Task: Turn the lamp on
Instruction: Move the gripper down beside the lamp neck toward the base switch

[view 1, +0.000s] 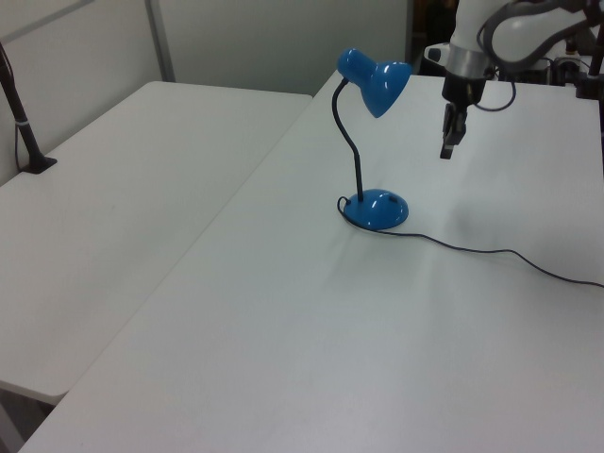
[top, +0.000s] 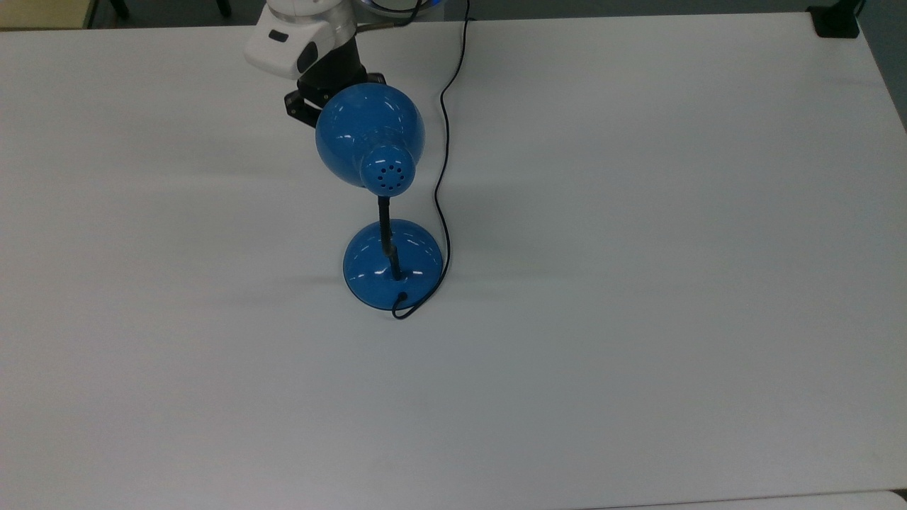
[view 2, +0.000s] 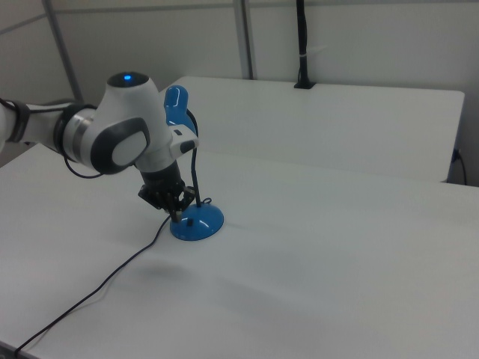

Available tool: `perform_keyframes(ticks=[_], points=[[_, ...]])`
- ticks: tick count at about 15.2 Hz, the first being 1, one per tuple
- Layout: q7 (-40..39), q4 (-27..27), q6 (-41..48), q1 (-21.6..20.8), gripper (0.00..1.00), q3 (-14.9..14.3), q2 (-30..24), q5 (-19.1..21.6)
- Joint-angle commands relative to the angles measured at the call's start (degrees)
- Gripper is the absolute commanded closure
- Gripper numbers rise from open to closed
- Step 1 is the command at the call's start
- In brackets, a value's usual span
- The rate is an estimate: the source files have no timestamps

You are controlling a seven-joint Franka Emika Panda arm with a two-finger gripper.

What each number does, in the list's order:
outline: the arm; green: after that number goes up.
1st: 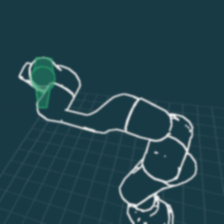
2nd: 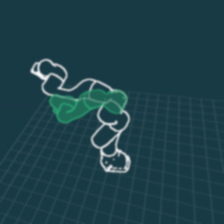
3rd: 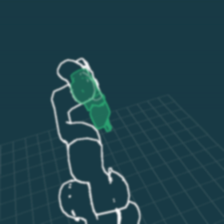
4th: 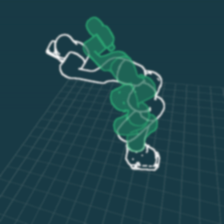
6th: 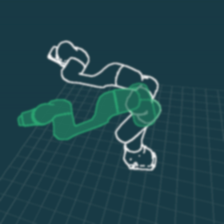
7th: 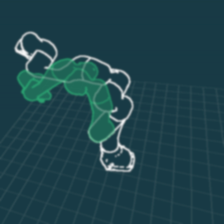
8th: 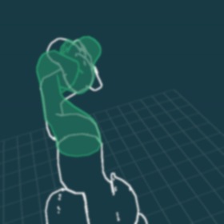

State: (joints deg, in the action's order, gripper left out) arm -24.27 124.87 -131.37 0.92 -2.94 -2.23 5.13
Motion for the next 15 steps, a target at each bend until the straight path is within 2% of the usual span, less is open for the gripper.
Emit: perform_keyframes(ticks=[1,7,15], points=[[7.99,1.34,-11.51,-1.71,1.00,0.30,3.89,1.11],[16.79,0.90,-22.60,-3.29,1.00,1.09,9.43,1.46],[18.91,-2.52,-23.06,-4.17,1.00,1.79,13.57,1.73]])
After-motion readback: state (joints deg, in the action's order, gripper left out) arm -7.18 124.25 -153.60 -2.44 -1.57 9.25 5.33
